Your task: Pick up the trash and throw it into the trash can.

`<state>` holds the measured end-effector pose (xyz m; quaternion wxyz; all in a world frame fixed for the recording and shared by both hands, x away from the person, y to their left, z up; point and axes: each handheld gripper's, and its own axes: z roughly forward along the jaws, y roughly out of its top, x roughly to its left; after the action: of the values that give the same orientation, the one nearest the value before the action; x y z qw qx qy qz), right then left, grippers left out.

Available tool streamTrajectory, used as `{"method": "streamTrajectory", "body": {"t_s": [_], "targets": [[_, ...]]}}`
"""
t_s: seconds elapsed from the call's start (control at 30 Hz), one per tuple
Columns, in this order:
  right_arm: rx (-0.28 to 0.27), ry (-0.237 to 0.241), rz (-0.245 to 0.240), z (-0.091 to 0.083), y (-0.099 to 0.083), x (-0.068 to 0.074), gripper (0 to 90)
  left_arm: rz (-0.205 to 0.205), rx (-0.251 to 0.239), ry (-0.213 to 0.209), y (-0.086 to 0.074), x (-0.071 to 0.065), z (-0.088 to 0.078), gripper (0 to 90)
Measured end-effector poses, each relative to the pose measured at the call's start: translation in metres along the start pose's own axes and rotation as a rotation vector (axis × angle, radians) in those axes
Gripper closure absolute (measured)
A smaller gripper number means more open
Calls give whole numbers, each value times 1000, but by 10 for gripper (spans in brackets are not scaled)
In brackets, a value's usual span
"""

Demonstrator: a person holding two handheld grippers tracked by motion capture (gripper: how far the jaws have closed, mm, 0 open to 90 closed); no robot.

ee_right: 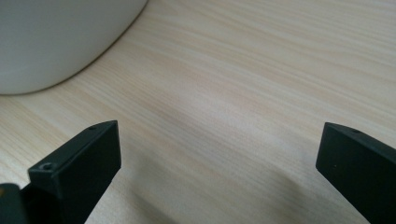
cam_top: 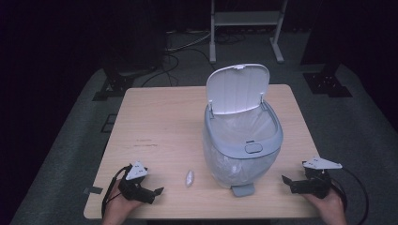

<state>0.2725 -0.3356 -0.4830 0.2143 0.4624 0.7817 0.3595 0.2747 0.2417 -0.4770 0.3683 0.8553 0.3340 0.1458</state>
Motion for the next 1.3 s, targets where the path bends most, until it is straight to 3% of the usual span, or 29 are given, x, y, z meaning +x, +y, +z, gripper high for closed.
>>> {"method": "streamTrajectory", "body": {"t_s": [0.13,0.37,0.8,1.3], "targets": [[16,-7,-6,3,-2,-1,0,-12,-10,-7,4,-4,-2,0],[68,-7,1,6,-2,-2,0,2,-15,-25,14,-13,-2,0],[73,-9,27,7,-2,-3,0,12,-53,-69,36,-34,6,0],[73,-10,28,6,-2,-3,0,3,-65,-103,54,-52,29,0]]}}
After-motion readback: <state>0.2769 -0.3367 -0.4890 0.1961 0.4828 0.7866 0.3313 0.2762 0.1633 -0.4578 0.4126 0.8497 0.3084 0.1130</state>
